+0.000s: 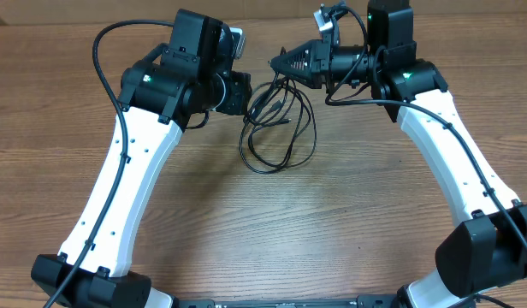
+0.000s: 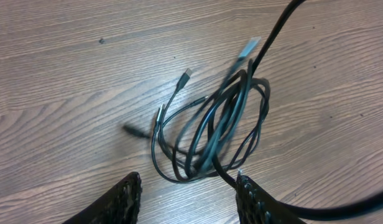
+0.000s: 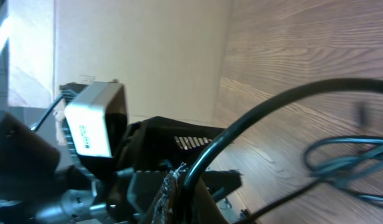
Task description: Untangle cables
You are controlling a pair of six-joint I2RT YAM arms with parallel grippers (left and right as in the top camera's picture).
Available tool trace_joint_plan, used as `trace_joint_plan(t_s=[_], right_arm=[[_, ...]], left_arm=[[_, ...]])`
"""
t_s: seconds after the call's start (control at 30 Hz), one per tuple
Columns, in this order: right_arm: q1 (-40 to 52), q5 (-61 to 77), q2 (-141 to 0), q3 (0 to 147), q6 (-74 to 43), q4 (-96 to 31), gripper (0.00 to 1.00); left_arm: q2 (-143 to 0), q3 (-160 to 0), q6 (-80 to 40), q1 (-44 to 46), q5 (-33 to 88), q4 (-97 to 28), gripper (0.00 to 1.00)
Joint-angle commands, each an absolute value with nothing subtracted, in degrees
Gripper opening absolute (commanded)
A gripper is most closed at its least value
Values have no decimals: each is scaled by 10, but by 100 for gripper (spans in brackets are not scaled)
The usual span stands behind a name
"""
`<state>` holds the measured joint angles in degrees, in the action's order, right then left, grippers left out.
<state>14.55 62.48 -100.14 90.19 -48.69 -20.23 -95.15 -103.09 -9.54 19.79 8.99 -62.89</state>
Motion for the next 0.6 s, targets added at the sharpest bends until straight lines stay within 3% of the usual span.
trace_joint_plan(t_s=[0.0, 0.3, 0.47, 0.57], right_arm=[[144, 653, -1004, 900, -529, -172, 4], [144, 688, -1004, 900, -673, -15, 4], [144, 689, -1004, 900, -726, 59, 4], [144, 689, -1004, 900, -752, 90, 4]], left_arm=[[-944, -1033, -108, 199, 106, -630, 50], [-944, -1033, -107, 199, 106, -630, 49], [-944, -1033, -107, 199, 124, -630, 39], [-944, -1033, -107, 199, 142, -630, 39]])
